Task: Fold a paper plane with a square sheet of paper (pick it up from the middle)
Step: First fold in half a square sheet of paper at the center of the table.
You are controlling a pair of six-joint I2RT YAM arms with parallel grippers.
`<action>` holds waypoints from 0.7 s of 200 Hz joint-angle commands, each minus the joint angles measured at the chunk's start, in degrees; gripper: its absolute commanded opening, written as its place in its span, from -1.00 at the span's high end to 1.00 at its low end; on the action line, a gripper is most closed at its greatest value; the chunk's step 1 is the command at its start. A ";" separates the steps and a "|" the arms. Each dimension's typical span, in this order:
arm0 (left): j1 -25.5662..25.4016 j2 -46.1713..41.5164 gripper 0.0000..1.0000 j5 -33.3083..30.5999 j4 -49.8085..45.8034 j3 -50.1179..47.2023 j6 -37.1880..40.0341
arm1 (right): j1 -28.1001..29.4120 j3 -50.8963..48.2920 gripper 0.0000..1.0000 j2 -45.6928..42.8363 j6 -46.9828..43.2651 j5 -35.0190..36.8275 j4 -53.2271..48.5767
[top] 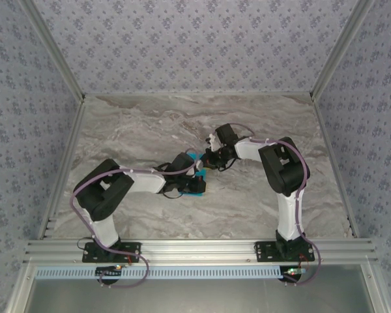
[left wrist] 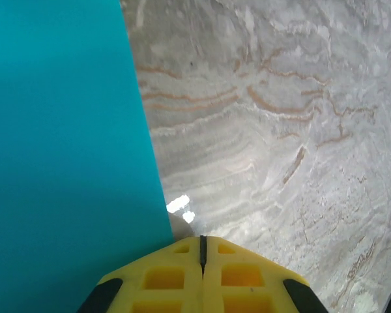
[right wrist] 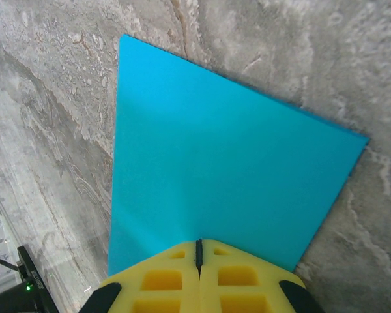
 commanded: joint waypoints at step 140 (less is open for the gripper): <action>-1.52 -13.80 0.97 0.91 -8.19 -4.27 -3.10 | -0.70 3.12 1.00 1.18 -0.77 3.21 -4.25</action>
